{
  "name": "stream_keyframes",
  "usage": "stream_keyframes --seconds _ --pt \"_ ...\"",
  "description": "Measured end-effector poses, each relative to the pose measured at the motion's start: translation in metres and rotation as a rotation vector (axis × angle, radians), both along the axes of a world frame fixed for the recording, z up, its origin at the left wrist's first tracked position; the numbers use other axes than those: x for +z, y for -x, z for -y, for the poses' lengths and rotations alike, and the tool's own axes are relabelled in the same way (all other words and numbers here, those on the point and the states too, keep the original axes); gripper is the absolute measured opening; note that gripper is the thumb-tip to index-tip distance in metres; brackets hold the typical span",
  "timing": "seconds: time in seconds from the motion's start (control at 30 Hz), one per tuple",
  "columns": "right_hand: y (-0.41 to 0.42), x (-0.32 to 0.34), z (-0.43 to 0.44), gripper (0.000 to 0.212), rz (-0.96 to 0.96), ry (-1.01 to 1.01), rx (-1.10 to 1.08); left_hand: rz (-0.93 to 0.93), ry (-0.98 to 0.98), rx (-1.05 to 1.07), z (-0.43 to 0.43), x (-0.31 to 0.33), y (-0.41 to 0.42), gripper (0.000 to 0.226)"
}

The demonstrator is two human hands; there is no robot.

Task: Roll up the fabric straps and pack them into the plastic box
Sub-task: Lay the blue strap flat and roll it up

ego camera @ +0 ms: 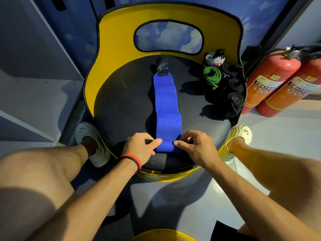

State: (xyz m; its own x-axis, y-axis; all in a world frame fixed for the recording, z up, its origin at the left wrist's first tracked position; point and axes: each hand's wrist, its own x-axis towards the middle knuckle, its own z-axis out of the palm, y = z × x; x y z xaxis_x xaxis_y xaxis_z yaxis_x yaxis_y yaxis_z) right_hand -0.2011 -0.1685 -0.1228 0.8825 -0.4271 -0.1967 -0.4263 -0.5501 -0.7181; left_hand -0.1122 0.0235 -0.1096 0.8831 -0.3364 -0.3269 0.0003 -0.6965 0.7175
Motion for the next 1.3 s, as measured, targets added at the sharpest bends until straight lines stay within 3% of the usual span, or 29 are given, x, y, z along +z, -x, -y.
stream_keyframes --seconds 0.2,0.37,0.57,0.77,0.93,1.07,1.3 --pt "0.006 -0.008 -0.010 0.010 0.247 0.273 0.188 0.040 -0.001 0.041 0.005 -0.004 -0.003 0.020" --pt "0.012 -0.007 -0.001 0.042 0.150 0.414 0.363 0.195 -0.070 0.039 0.008 -0.011 -0.010 0.033" --pt "0.005 -0.010 0.006 0.041 0.154 0.310 0.295 0.279 0.134 0.002 0.012 -0.011 -0.004 0.008" --pt "-0.004 -0.006 0.011 0.042 0.137 0.234 0.303 0.136 0.137 -0.062 0.004 -0.008 -0.001 0.046" --pt "-0.002 0.000 0.011 0.037 0.116 0.167 0.255 0.036 0.091 -0.011 0.001 -0.001 -0.004 0.042" --pt "0.002 0.001 0.013 0.028 0.111 0.046 0.163 0.019 0.041 -0.025 0.002 0.008 0.001 0.026" --pt "-0.003 -0.002 0.008 0.029 0.043 0.035 0.122 -0.020 0.075 0.079 0.001 0.002 -0.003 0.025"
